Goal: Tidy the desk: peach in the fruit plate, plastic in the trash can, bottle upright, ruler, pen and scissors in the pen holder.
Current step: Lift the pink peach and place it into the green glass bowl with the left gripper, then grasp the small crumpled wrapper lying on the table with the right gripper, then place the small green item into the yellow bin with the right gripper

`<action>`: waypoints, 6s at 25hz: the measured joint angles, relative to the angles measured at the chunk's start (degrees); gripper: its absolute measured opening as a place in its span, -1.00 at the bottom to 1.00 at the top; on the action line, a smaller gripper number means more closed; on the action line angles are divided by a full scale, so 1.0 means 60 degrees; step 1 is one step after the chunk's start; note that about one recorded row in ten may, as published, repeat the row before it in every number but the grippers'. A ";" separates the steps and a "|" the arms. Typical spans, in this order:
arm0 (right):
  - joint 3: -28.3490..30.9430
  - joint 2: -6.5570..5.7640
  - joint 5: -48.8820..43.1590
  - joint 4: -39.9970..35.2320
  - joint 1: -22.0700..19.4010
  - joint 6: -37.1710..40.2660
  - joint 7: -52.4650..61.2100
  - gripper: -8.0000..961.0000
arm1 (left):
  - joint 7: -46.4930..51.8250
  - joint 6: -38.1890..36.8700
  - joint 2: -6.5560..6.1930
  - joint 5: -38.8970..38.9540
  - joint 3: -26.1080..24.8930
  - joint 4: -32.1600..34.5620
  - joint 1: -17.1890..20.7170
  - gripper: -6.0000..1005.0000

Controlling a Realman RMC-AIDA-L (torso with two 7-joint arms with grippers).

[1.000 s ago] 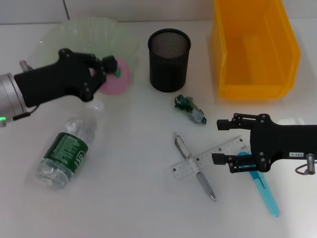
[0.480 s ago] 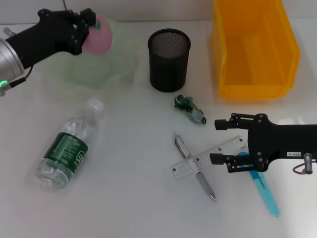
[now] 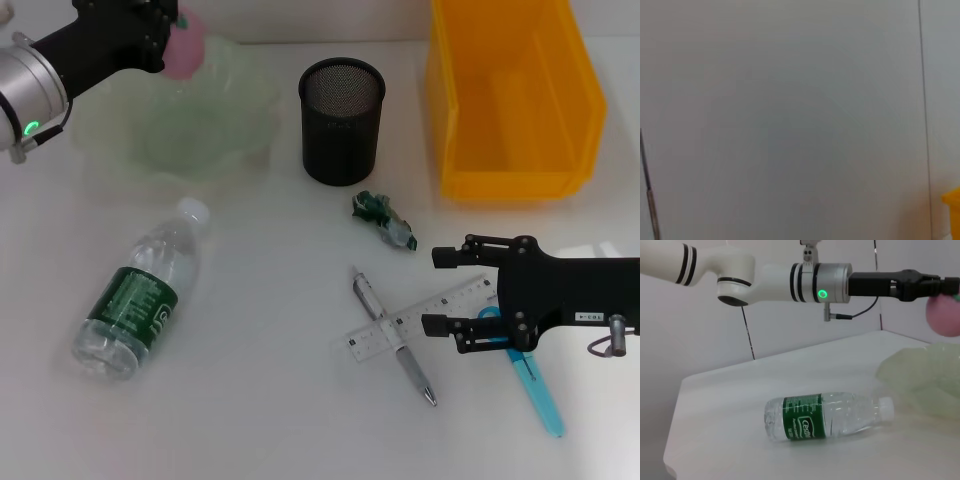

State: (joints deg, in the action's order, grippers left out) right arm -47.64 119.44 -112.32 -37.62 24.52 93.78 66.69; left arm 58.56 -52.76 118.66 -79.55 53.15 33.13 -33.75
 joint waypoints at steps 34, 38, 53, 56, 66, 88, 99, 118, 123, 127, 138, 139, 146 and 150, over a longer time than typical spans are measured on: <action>0.0354 -0.0046 -0.0160 -0.4935 -0.0575 0.1601 0.6647 0.70 | -0.0872 -0.5589 -0.0213 -0.0579 0.1552 0.0434 0.2861 0.73; 0.0205 -0.0043 -0.1110 -0.5957 -0.0399 0.1736 0.7894 0.69 | -0.0471 -0.5697 -0.0157 -0.1706 0.1620 0.0573 0.2850 0.73; -0.2329 -0.0021 -0.5473 -0.8737 0.0995 0.1814 1.2610 0.64 | 0.0027 -0.5750 -0.0146 -0.2587 0.1624 0.1177 0.3127 0.73; -0.2885 -0.0004 -0.5659 -0.8643 0.1108 0.1254 1.3319 0.63 | 0.0036 -0.5754 -0.0137 -0.2591 0.1615 0.1180 0.3099 0.73; -0.4989 0.0056 -0.4343 -0.6731 0.0491 -0.2419 1.5394 0.60 | 0.0127 -0.5686 -0.0123 -0.2607 0.1602 0.1187 0.3061 0.73; -0.6850 0.0030 -0.3397 -0.4422 0.0967 -0.5648 1.5474 0.53 | 0.0166 -0.5817 -0.0153 -0.2977 0.1595 0.1163 0.2998 0.73; -0.7058 0.0017 -0.3458 -0.3364 0.1933 -0.5979 1.5461 0.50 | 0.0272 -0.5857 -0.0162 -0.2988 0.1615 0.1145 0.2973 0.73; -0.7196 0.0002 -0.3488 -0.2164 0.2667 -0.6421 1.5145 0.32 | 0.0272 -0.5960 -0.0147 -0.2987 0.1626 0.1181 0.2945 0.73; -0.7379 -0.0001 -0.3491 -0.1914 0.2900 -0.6430 1.5100 -0.11 | 0.0274 -0.5962 -0.0150 -0.2987 0.1608 0.1180 0.2945 0.73; -0.7427 0.0000 -0.3516 -0.2000 0.2905 -0.6294 1.4987 -0.26 | 0.0274 -0.5968 -0.0168 -0.2981 0.1591 0.1188 0.2944 0.73; -0.6930 -0.0013 -0.3746 -0.5691 0.1404 -0.4613 1.5050 -0.56 | 0.0274 -0.6008 -0.0192 -0.2928 0.1586 0.1257 0.2944 0.73; -0.6368 0.0005 -0.3899 -0.6992 0.0951 -0.4041 1.5054 -0.58 | 0.0274 -0.6008 -0.0192 -0.2927 0.1585 0.1264 0.2944 0.73; -0.4215 0.0035 -0.4513 -0.9229 0.0307 -0.3362 1.4981 -0.68 | 0.0269 -0.5997 -0.0176 -0.2927 0.1560 0.1301 0.2944 0.73; -0.2714 -0.0011 -0.4952 -0.9400 0.0292 -0.3445 1.4736 -0.69 | 0.0269 -0.5984 -0.0165 -0.2926 0.1534 0.1304 0.2955 0.73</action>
State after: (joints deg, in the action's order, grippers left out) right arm -63.93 119.38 -142.04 -94.02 26.28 73.11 155.11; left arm 60.17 -88.66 117.67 -97.11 62.35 40.96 -16.02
